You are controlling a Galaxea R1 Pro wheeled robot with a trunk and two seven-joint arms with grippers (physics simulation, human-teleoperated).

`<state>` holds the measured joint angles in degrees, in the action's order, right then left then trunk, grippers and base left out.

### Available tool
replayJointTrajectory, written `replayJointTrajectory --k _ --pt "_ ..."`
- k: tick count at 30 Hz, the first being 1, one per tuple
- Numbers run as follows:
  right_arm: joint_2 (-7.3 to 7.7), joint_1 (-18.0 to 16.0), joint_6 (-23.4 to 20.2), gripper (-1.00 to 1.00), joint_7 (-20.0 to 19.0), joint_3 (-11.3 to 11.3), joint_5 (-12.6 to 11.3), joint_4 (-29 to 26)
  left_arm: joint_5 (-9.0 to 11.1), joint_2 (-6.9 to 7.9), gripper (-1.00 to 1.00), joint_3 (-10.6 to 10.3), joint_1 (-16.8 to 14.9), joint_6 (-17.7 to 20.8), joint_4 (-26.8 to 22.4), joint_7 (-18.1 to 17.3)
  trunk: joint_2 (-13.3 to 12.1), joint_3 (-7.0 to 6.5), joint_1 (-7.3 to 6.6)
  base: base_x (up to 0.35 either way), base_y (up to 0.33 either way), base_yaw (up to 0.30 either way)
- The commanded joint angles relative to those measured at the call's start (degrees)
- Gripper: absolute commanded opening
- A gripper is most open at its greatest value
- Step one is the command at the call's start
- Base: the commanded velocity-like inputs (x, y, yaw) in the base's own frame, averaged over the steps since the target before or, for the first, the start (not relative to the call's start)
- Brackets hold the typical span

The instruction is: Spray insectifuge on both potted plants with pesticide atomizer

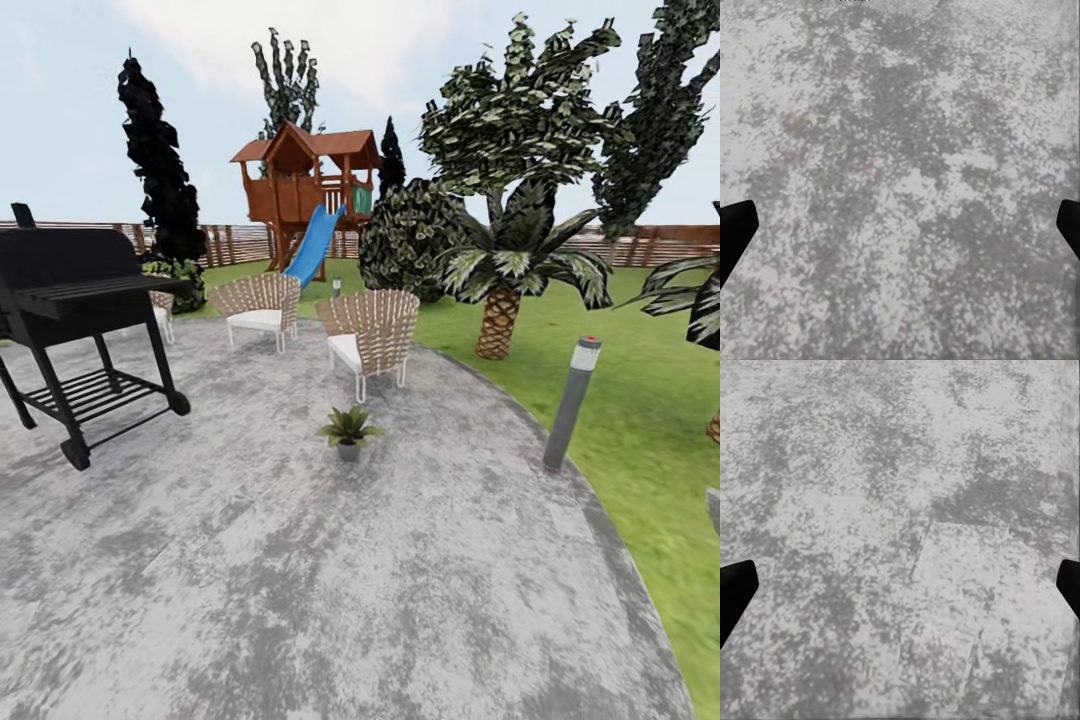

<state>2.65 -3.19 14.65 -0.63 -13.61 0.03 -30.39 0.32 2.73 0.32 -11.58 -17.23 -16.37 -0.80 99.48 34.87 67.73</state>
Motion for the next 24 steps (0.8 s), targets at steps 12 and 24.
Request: replayJointTrajectory --k 12,24 --pt "-0.02 -0.06 0.20 1.00 -0.07 -0.11 0.07 0.14 0.03 0.08 1.00 0.03 -0.02 -0.21 -0.07 -0.01 4.85 2.63 2.64 0.000 0.000 -0.288" --pt "-0.02 -0.06 0.22 1.00 -0.14 -0.11 0.22 0.22 0.03 0.08 1.00 0.03 -0.02 -0.26 -0.07 0.00 9.66 5.41 5.27 0.000 0.000 -0.267"
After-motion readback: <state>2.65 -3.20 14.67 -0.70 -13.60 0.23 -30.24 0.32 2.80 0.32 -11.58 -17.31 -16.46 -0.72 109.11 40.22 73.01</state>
